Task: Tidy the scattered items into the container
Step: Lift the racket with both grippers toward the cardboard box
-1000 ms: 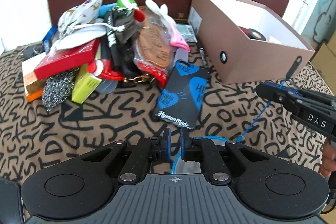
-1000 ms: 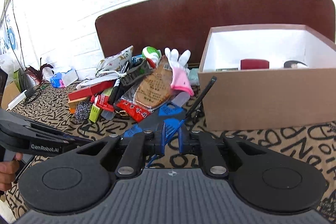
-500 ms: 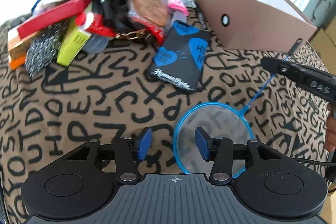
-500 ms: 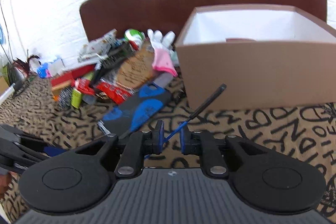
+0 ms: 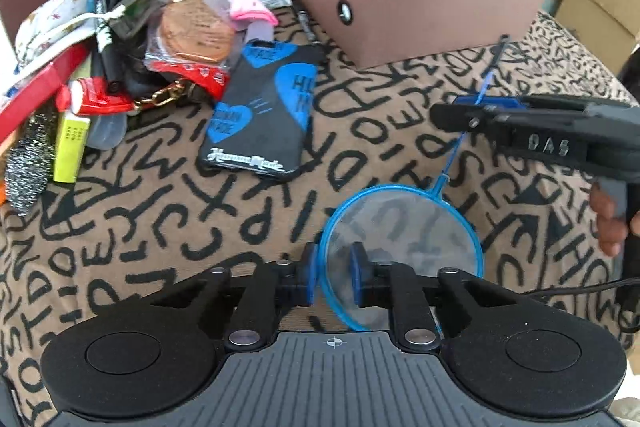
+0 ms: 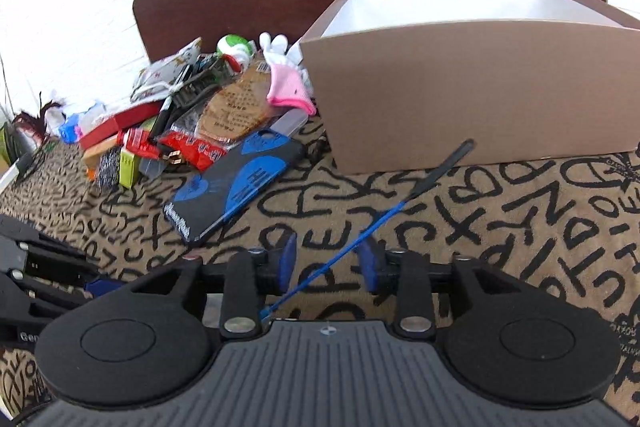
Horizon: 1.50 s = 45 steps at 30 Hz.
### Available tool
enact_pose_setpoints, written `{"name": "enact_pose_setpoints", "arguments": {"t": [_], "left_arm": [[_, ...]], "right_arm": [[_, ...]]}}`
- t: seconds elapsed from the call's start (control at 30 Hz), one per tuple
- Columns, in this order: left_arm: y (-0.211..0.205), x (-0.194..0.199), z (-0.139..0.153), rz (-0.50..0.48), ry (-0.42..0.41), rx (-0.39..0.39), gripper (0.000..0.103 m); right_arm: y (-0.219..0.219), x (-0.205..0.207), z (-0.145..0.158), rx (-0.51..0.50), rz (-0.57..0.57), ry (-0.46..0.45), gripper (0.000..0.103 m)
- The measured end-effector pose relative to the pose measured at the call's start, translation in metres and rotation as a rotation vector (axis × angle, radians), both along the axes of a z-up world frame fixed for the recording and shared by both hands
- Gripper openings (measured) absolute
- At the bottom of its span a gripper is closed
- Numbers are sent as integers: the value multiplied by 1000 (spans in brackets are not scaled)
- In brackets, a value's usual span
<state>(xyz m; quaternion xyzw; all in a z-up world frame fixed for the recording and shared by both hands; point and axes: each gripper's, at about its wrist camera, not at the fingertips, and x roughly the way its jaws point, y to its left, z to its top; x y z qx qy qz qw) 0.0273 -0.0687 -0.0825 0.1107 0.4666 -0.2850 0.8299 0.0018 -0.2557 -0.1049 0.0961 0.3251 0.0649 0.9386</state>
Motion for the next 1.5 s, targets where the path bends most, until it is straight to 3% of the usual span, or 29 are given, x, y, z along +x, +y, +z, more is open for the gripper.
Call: {"name": "enact_pose_setpoints", "arguments": {"t": [0.03,0.1,0.2,0.3,0.37,0.4,0.43,0.47,0.5,0.57,0.73,0.77,0.8,0.83,0.97,1.17,1.23,1.27,1.37,1.5], "left_arm": [[0,0,-1,2,2,-2,31],[0,0,-2,-3,12,-22,42],[1,-2,-1,-17,22,-40,51],[-2,-4,-2,-22,14,-40,53],[-6,-6,-3,-27,2,-25,50],[-8,-7,-3,-30,-8,-17,41],[-10,-8,-2,-29,-16,-9,38],[-10,-8,-2,-24,-20,-5,25],[-9,-8,-2,-19,-19,-8,14],[-6,-5,-1,-5,-4,-27,8],[-5,-7,-1,4,-2,-32,7],[-5,-7,-1,4,-1,-34,7],[-4,-7,-2,5,1,-38,7],[-3,-6,-2,7,5,-43,7],[-1,-5,-3,12,15,-57,7],[-1,-6,-4,19,3,-51,13],[3,-4,-5,33,9,-65,13],[5,-4,-5,40,17,-76,11],[11,-3,-5,52,38,-105,5],[15,-5,-7,57,47,-120,4]], "right_arm": [[2,-1,-1,-8,3,7,40],[4,-2,-4,-8,5,22,41],[3,-9,-6,18,21,39,44],[6,-14,-8,75,63,63,43],[13,-15,-11,88,105,73,32],[17,-15,-12,84,116,72,21],[21,-14,-12,77,122,72,19],[24,-15,-12,60,124,62,15],[25,-14,-10,65,138,58,0],[27,-13,-7,113,169,59,0],[30,-16,-3,83,162,44,5],[24,-18,-3,105,143,62,11],[19,-19,-4,117,137,80,29],[16,-23,-4,119,132,88,40],[10,-42,-9,95,142,131,40],[9,-40,-15,247,140,159,43],[10,-38,-16,241,111,143,28],[8,-37,-17,257,97,147,26],[-3,-38,-19,330,96,177,24],[-8,-51,-20,348,121,196,24]]}}
